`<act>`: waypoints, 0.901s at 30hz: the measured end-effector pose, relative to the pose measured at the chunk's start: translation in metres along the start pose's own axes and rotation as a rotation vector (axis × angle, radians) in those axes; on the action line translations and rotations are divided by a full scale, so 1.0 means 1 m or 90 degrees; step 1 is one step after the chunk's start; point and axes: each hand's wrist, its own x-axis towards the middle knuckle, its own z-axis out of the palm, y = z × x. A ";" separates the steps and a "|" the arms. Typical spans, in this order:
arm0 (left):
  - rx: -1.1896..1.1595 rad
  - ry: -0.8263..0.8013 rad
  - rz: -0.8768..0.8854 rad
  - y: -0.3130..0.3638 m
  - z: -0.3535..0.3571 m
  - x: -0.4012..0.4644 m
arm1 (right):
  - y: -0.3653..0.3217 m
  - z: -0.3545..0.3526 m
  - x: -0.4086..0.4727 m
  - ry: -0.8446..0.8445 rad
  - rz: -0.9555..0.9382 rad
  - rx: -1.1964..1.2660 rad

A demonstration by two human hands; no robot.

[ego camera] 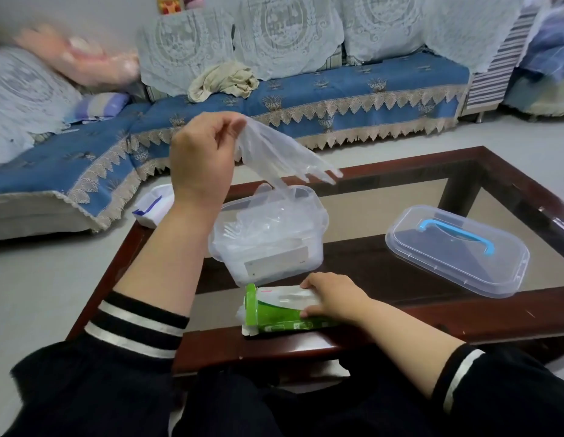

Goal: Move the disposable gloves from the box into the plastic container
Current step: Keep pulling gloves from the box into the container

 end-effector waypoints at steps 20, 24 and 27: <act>0.313 -0.844 -0.075 -0.096 0.067 -0.078 | 0.005 0.004 0.006 0.000 -0.018 -0.014; 0.352 -0.821 -0.034 -0.095 0.060 -0.065 | 0.005 0.003 0.007 0.005 -0.018 0.010; 0.431 -0.762 0.071 -0.088 0.052 -0.054 | 0.003 0.005 0.007 0.003 -0.027 0.009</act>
